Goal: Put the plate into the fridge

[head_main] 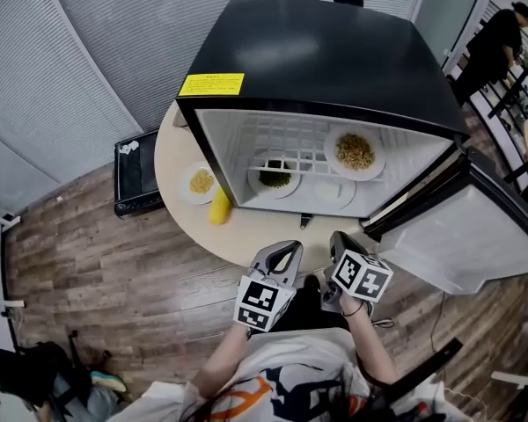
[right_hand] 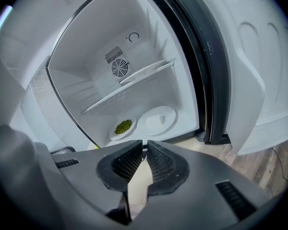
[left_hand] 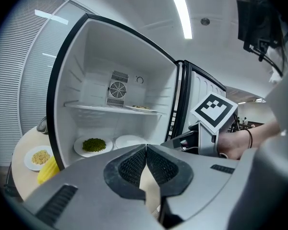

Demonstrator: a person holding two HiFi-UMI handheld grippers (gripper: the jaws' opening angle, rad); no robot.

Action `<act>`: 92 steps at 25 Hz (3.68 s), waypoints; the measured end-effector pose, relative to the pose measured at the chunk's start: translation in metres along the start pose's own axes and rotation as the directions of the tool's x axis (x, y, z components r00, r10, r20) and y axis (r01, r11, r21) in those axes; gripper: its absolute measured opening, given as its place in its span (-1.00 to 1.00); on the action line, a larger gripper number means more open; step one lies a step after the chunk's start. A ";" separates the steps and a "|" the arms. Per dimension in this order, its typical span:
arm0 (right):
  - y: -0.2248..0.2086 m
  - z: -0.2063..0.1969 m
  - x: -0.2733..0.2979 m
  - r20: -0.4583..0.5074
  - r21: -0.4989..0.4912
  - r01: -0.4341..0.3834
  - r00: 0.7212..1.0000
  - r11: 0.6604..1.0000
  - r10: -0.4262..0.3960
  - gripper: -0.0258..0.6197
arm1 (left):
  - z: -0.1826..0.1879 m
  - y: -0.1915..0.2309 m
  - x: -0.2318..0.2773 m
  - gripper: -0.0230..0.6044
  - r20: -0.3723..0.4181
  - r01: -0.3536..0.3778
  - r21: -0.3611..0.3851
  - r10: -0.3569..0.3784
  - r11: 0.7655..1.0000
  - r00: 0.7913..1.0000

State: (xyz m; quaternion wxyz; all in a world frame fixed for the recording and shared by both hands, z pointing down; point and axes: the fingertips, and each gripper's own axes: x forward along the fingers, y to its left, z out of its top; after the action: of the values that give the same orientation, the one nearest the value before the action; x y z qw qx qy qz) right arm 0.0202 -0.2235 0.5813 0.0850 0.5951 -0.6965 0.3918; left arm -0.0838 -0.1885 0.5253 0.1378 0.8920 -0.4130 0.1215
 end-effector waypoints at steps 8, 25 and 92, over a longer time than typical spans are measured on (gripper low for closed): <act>0.005 -0.020 -0.002 -0.056 -0.003 -0.024 0.998 1.000 0.024 -0.82 | 0.006 0.008 -0.003 -0.89 0.021 -0.038 -0.019 0.038 0.999 0.999; -0.029 -0.034 -0.062 -0.106 -0.021 -0.133 0.986 0.991 0.130 -0.84 | 0.008 -0.066 -0.002 -0.89 0.000 -0.106 0.005 0.106 0.994 0.994; -0.064 -0.106 -0.231 -0.160 -0.169 -0.341 0.935 0.925 0.316 -0.86 | -0.039 -0.247 -0.090 -0.89 0.052 -0.181 0.028 0.179 0.983 0.982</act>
State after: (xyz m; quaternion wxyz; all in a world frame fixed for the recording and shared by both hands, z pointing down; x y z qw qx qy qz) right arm 0.1044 0.0225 0.5469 0.1208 0.4320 -0.8143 0.3683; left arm 0.0459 0.0412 0.4957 0.1014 0.8559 -0.4932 0.1183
